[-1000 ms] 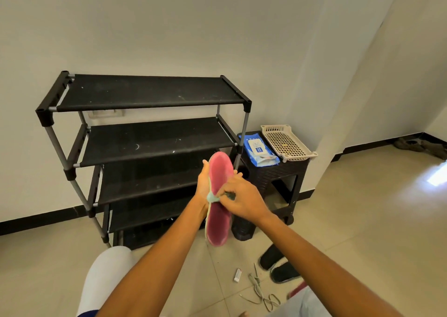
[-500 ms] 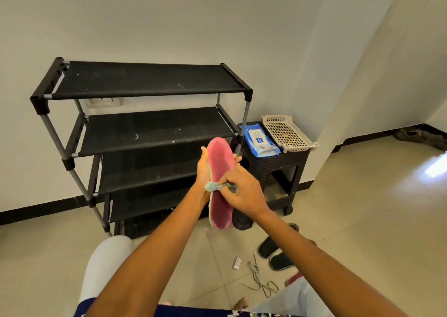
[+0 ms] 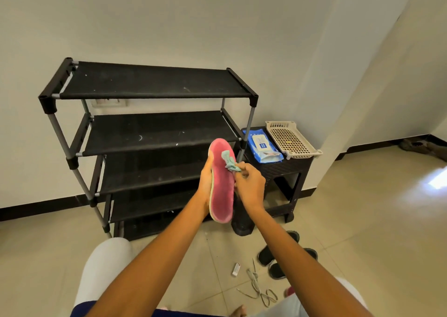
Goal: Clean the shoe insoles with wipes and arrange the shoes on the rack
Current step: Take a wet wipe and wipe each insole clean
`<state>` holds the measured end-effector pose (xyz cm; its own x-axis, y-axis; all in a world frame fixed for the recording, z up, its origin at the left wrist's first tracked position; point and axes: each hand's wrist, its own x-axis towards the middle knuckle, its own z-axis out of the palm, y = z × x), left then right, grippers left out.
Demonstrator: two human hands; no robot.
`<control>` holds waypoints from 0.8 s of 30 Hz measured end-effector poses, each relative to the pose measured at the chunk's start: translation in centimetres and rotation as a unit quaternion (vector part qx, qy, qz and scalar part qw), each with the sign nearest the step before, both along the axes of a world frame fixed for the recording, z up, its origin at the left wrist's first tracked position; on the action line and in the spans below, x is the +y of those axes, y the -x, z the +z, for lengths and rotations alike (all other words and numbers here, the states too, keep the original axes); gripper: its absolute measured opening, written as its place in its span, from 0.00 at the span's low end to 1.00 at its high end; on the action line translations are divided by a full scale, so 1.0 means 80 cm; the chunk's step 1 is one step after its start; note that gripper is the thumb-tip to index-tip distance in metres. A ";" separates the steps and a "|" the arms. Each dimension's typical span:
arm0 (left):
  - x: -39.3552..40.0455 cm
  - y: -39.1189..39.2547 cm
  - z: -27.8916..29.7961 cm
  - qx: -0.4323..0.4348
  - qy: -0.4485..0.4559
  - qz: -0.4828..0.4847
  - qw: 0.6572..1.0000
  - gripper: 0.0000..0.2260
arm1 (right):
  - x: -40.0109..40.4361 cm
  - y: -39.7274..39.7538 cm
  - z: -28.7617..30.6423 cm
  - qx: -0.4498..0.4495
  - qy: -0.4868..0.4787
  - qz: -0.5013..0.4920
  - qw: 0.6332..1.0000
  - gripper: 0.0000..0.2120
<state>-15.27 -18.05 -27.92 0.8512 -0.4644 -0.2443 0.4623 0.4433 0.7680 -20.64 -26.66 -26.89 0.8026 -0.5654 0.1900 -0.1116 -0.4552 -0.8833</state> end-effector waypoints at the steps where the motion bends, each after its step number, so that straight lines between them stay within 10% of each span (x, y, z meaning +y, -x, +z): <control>1: -0.001 0.004 -0.008 -0.003 -0.007 0.006 1.000 0.24 | 0.000 -0.002 -0.002 0.010 0.008 -0.007 1.000 0.07; 9: 0.018 -0.014 -0.028 0.086 0.075 -0.051 0.992 0.32 | 0.018 0.031 -0.020 -0.016 0.148 0.203 0.968 0.06; 16: 0.001 -0.007 -0.026 -0.011 0.007 -0.029 0.999 0.22 | -0.007 -0.007 0.008 -0.013 0.121 0.047 0.991 0.10; 24: 0.012 -0.025 -0.030 0.067 0.100 -0.062 0.991 0.33 | 0.024 0.035 -0.024 -0.053 0.255 0.214 0.941 0.13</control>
